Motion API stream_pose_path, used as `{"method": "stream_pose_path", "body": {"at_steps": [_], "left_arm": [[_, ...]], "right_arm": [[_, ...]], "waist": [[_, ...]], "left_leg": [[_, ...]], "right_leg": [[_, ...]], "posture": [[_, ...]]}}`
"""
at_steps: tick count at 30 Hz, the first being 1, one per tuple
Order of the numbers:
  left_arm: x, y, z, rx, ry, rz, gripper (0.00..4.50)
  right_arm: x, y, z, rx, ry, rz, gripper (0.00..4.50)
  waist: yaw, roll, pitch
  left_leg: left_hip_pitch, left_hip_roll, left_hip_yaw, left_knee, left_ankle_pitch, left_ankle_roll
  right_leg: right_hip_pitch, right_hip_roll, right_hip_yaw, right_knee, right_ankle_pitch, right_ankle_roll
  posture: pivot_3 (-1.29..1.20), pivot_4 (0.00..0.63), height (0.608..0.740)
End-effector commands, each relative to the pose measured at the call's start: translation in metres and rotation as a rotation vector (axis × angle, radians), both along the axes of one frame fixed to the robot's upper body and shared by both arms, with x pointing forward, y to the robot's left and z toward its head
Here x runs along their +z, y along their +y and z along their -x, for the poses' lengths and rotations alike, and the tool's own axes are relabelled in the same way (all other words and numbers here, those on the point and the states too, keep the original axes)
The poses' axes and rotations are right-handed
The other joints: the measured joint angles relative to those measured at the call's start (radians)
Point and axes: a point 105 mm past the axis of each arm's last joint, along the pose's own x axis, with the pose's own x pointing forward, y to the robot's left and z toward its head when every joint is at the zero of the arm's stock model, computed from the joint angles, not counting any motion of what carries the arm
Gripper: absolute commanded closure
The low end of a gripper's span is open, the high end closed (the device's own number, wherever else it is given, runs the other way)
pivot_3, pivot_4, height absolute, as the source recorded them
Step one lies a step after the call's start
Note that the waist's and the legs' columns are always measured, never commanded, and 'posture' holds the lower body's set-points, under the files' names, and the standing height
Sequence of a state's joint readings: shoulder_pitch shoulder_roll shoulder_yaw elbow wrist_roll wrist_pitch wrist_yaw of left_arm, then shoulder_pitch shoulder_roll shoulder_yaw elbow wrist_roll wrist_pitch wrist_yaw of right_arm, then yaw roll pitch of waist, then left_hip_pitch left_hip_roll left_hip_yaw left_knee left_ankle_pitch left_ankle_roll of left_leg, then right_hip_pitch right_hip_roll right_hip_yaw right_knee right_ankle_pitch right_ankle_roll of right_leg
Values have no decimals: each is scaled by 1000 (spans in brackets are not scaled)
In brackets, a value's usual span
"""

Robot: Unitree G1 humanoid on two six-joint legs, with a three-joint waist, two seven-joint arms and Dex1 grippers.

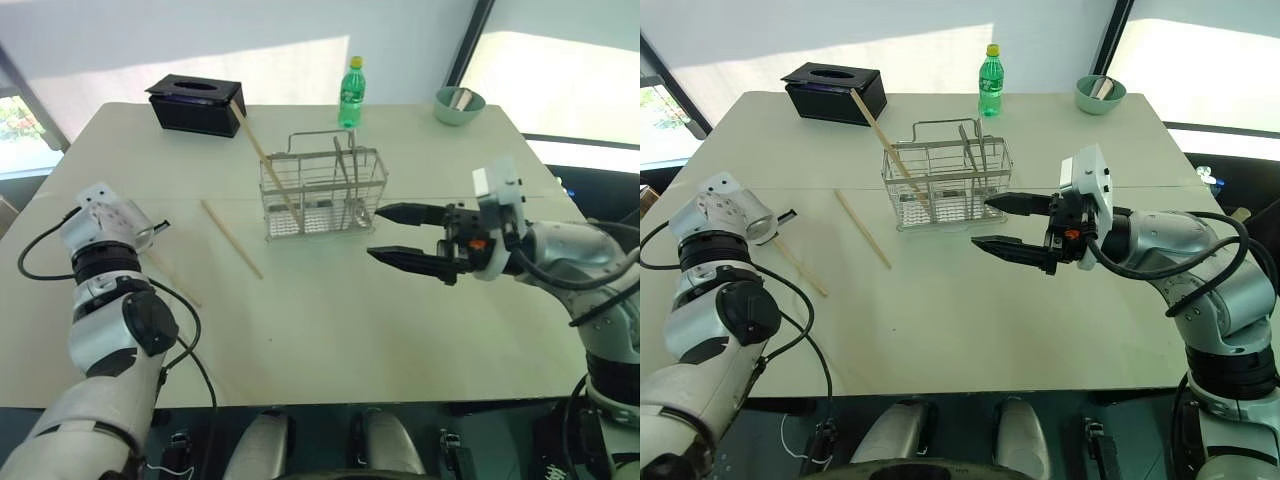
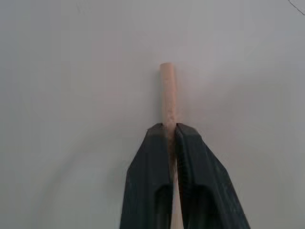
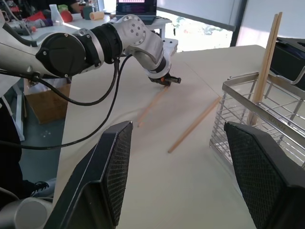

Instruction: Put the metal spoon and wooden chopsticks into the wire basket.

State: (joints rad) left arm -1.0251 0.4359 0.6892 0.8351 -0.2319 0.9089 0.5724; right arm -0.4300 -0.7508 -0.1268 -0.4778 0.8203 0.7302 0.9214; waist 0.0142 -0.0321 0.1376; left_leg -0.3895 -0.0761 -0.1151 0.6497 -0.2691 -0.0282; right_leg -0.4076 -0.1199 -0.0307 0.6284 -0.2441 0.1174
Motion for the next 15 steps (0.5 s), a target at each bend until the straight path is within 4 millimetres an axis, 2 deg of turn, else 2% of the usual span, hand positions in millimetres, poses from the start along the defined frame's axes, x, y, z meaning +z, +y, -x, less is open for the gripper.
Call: {"method": "stream_pose_path", "body": {"at_steps": [1,3,4,5,7,9,11,13,15], "left_arm": [[10,2,-4,10,-37,18,4426],[20,5,-6,7,-69,-5,4426],[31,6,-11,-3,-116,-28,4426],[43,7,-16,-18,-169,-52,4426],[82,8,-28,-71,-331,-133,4426],[132,2,-40,-143,-555,-210,4426],[194,-11,-44,-211,-872,-210,4426],[253,-27,-34,-283,-1159,-197,4426],[294,-47,-23,-356,-1345,-141,4426]], "right_arm": [[11,-1,5,-1,-46,-16,1319],[10,-3,4,-7,-45,-13,1319],[9,-4,4,-11,-43,-10,1319],[9,-5,3,-15,-40,-8,1319],[8,-7,2,-26,-33,-8,1319],[8,-9,2,-36,-23,-13,1319],[6,-9,1,-46,-13,-20,1319],[5,-8,2,-52,-6,-24,1319],[3,-7,3,-57,-3,-23,1319]], "waist": [[0,0,0],[0,0,0],[0,0,0],[0,-1,0],[0,-2,1],[0,-5,2],[1,-6,3],[0,-6,2],[-1,-6,2]], "left_leg": [[0,0,0,0,0,0],[0,0,0,0,0,0],[0,0,0,0,0,0],[0,0,0,0,0,0],[0,0,0,0,0,0],[-1,0,0,0,0,0],[-2,0,0,0,3,-5],[-2,0,0,0,3,-5],[-2,0,0,0,3,-5]], "right_leg": [[0,0,0,0,0,0],[0,0,0,0,0,0],[0,0,0,0,0,0],[0,0,0,0,0,0],[0,0,0,0,0,0],[-1,0,0,0,0,0],[-1,0,-1,0,0,0],[-1,-1,-1,-2,0,0],[0,-2,-1,-5,0,0]], "posture": [[0,150,667],[0,150,667],[0,150,667],[0,150,667],[0,150,667],[0,150,667],[0,150,667],[0,150,667],[0,150,667]]}}
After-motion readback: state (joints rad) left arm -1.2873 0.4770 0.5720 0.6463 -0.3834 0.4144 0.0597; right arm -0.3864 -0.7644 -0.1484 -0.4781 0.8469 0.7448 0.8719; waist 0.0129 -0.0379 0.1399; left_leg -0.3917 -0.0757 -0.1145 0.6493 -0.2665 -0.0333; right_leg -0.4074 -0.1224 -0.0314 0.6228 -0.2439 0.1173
